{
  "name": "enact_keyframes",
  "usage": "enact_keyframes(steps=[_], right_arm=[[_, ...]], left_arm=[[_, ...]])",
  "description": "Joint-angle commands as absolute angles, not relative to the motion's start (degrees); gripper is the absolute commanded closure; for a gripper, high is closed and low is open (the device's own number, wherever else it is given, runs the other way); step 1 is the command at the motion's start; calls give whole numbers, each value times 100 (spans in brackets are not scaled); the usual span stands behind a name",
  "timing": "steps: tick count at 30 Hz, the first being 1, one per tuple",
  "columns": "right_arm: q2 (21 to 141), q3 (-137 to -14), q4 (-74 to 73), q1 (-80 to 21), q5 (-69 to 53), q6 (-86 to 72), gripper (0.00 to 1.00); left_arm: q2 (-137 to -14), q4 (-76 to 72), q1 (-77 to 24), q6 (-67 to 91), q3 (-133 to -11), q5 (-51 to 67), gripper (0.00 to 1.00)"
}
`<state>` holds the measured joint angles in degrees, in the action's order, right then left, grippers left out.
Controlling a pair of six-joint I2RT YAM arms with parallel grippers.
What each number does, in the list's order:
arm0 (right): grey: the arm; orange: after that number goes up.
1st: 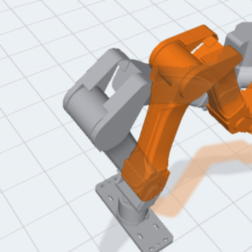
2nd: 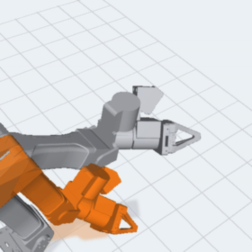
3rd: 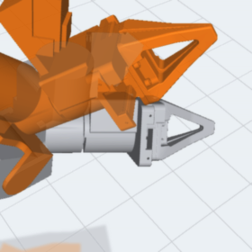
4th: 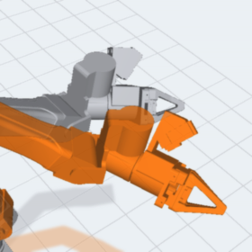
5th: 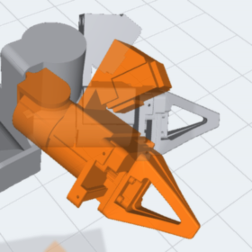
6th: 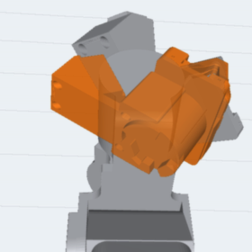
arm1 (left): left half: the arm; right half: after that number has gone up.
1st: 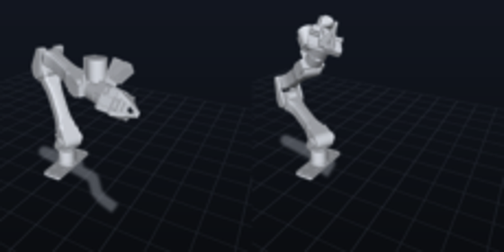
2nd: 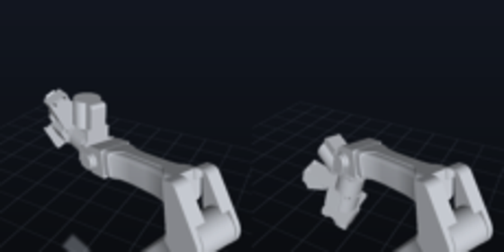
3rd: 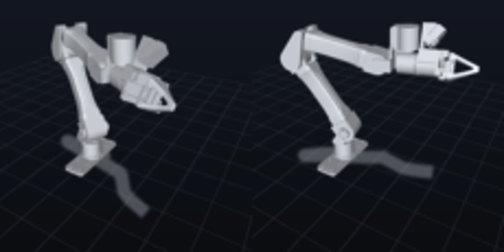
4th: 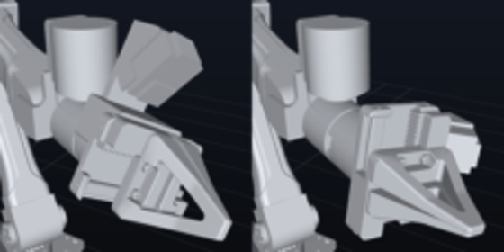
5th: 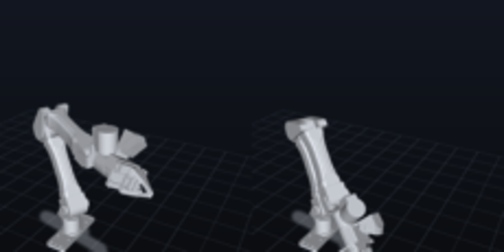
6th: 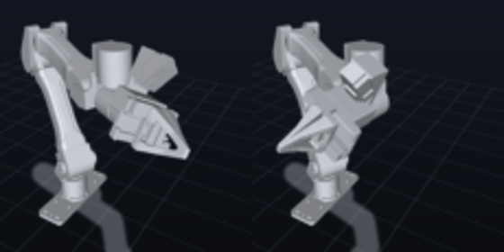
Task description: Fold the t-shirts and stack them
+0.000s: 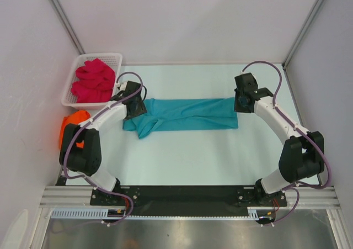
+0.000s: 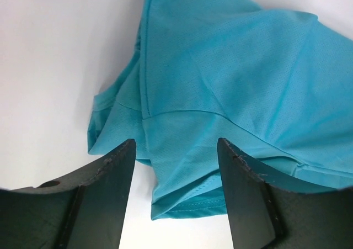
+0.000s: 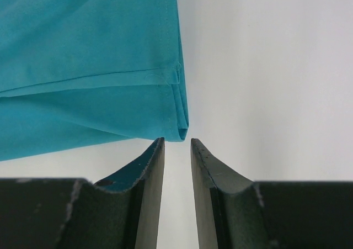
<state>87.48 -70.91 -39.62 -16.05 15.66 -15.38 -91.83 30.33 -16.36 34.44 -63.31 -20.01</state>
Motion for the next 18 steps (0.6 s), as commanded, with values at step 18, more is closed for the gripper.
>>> enact_keyframes(steps=[18], right_arm=[[8666, -7031, -3902, -1591, 1635, -1468, 69]], left_arm=[[-9492, 2558, -1336, 3480, -6144, -1731, 58]])
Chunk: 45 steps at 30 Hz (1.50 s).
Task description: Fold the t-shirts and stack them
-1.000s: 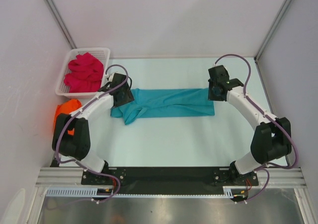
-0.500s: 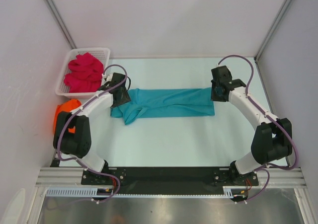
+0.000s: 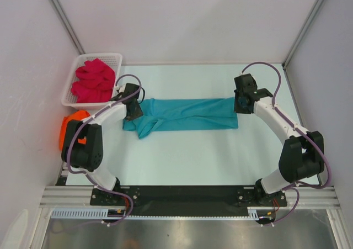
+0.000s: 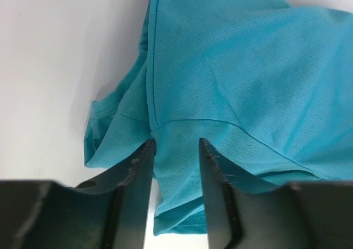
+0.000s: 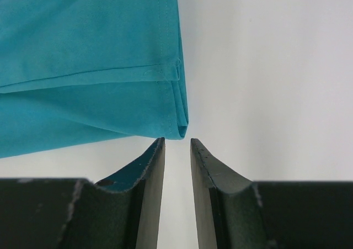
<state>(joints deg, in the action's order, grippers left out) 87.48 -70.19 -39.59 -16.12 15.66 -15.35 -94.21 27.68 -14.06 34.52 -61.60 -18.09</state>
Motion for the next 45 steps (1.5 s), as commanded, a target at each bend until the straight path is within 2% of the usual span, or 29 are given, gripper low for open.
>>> enact_keyframes(steps=[1, 3, 7, 9, 12, 27, 35, 36, 39, 42, 43, 45], right_arm=[[8666, -7031, -3920, -1591, 1635, -1468, 69], [8666, -7031, -3920, -1600, 1652, -1450, 69], [8657, -7040, -3937, -1591, 1652, -1468, 69], [8657, -7040, -3937, -1591, 1644, -1468, 69], [8648, -7049, -3955, -1591, 1644, -1468, 69], [8666, -7049, -3955, -1600, 1626, -1468, 70], [8692, -7049, -3946, -1608, 1617, -1459, 69], [8692, -7066, -3946, -1608, 1617, -1459, 69], [8701, -7066, -3946, -1608, 1608, -1459, 70], [8701, -7058, -3946, -1617, 1617, -1459, 70], [8701, -7058, -3946, -1617, 1617, -1459, 70], [8701, -7058, -3946, -1617, 1626, -1459, 70]], left_arm=[[-9501, 2549, -1319, 3480, -6144, -1723, 59], [-9518, 2540, -1301, 3480, -6144, -1714, 62], [-9536, 2549, -1266, 3472, -6205, -1679, 80], [-9536, 2584, -1257, 3463, -6266, -1670, 86], [-9475, 2663, -1213, 3445, -6302, -1696, 88], [-9229, 2681, -1028, 3401, -6021, -1714, 86], [-9316, 2619, -1002, 3366, -6029, -1573, 72], [-9325, 2628, -1002, 3366, -6029, -1565, 67], [-9325, 2610, -1002, 3375, -6029, -1556, 67], [-9360, 2593, -1002, 3384, -6029, -1573, 76], [-9352, 2584, -1002, 3392, -6029, -1582, 88], [-9387, 2575, -993, 3384, -6090, -1573, 99]])
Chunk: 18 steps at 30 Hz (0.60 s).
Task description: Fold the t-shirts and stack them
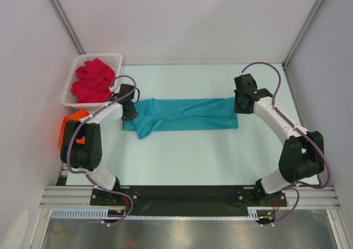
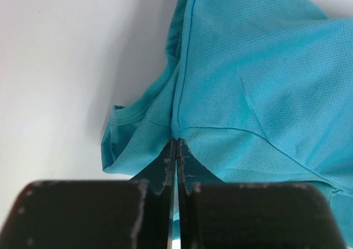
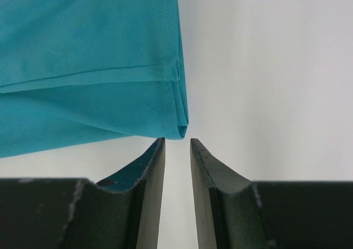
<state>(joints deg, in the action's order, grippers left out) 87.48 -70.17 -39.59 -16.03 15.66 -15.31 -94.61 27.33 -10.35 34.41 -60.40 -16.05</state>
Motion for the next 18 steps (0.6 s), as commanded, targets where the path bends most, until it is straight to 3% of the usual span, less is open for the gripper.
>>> enact_keyframes(steps=[1, 18], right_arm=[[8692, -7066, -3955, -1626, 1626, -1450, 70], [8604, -7066, -3982, -1591, 1635, -1450, 70]], left_arm=[[-9395, 2593, -976, 3384, -6126, -1565, 100], [-9562, 3208, -633, 3191, -7637, -1653, 100]])
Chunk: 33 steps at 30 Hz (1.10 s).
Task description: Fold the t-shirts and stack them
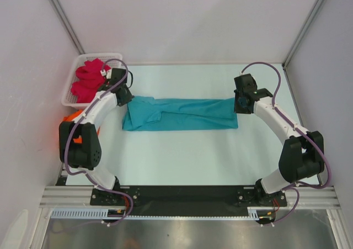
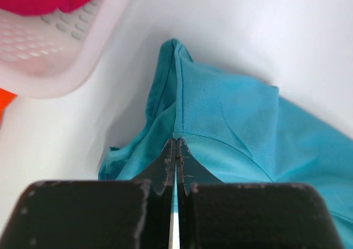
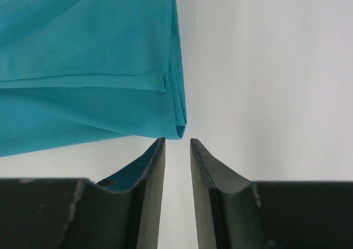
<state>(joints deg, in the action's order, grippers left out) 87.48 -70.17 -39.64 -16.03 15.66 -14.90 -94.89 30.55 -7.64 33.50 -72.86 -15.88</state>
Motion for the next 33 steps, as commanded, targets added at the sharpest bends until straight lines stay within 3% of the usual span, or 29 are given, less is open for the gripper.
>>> enact_keyframes(steps=[1, 11, 14, 15, 16, 17, 20, 21, 25, 33], right_arm=[[8604, -7058, -3981, -1591, 1643, -1450, 70], [8604, -7049, -3990, -1555, 1644, -1424, 69], [8613, -7058, -3990, -1547, 1644, -1424, 69], [8613, -7058, -3990, -1547, 1644, -1433, 69], [8631, -7049, -3982, -1538, 1652, -1424, 69], [8648, -7049, -3973, -1529, 1644, -1424, 68], [8736, -7040, -3946, -1538, 1609, -1441, 65], [8754, -7049, -3920, -1547, 1600, -1450, 63], [8947, -7136, -3797, -1599, 1486, -1468, 60], [10221, -7971, -3648, -1784, 1415, -1424, 57]], left_arm=[[-9589, 3217, -598, 3190, -7655, -1652, 100], [-9984, 3226, -527, 3173, -7761, -1495, 97], [-10011, 3226, -527, 3138, -7770, -1380, 84], [-10002, 3234, -519, 3120, -7752, -1362, 66], [-9985, 3226, -519, 3085, -7735, -1354, 56], [-9923, 3234, -527, 3076, -7717, -1336, 36], [-9721, 3269, -519, 3050, -7664, -1345, 11], [-9651, 3296, -519, 3041, -7647, -1362, 8], [-9160, 3375, -510, 2980, -7463, -1371, 0], [-8552, 3155, -518, 2979, -6540, -1081, 0]])
